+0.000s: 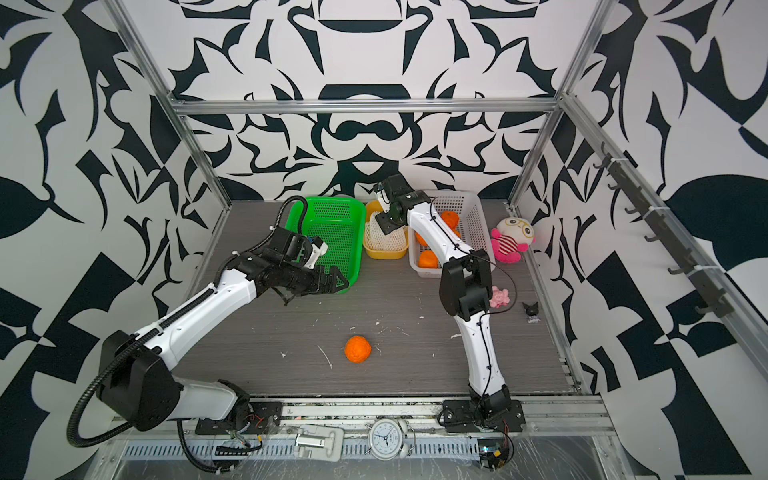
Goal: Remove foam nets from oranges
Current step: Place the foam net into the storage box.
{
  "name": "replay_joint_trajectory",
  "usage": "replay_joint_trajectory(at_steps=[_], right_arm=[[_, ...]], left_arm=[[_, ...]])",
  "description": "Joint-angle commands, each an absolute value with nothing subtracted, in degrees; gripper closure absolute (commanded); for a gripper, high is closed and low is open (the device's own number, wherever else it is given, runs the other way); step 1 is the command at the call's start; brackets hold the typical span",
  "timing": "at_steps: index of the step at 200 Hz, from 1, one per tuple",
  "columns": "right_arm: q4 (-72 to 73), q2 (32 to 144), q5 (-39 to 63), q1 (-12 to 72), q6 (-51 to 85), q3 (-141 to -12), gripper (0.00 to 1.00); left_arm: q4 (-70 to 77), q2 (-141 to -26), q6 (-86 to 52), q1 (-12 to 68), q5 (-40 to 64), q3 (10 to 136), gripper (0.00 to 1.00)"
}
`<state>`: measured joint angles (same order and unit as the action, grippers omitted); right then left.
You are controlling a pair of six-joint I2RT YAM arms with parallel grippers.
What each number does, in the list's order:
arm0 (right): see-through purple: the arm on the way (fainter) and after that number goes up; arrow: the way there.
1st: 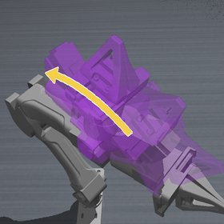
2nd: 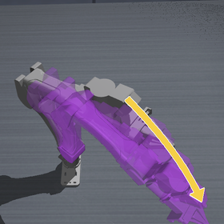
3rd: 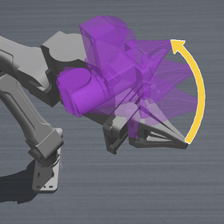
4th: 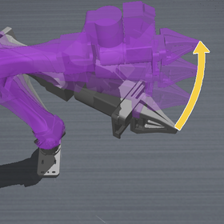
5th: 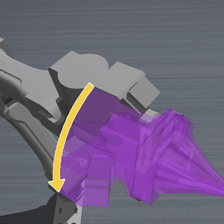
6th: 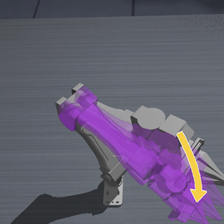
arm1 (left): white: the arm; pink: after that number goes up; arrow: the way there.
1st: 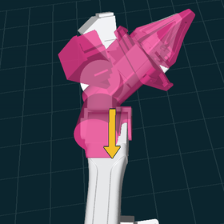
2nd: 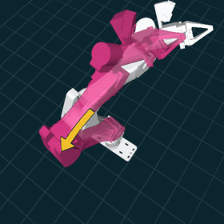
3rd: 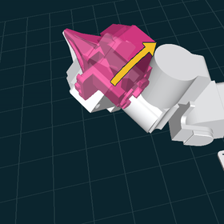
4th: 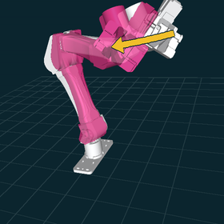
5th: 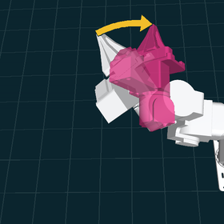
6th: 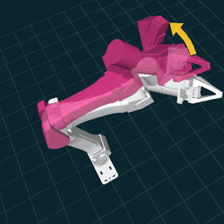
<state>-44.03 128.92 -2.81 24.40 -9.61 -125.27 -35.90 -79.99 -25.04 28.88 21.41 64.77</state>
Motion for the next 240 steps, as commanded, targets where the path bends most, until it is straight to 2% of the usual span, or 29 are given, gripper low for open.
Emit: replay_joint_trajectory(at_steps=[1, 74, 240], right_arm=[[-44.18, 126.79, -4.11, 25.27, -10.17, -124.94, 0.32], [-44.76, 125.09, -3.57, 25.66, -11.53, -124.63, 0.20], [-47.45, 127.00, -2.72, 25.66, -13.06, -134.49, 0.16]], left_arm=[[-37.02, -78.41, -24.76, 28.63, 22.32, 66.17, 0.01], [-36.82, -77.94, -24.98, 28.65, 22.22, 65.65, 0.01], [-36.52, -79.33, -25.06, 28.68, 22.20, 66.27, 0.01]])
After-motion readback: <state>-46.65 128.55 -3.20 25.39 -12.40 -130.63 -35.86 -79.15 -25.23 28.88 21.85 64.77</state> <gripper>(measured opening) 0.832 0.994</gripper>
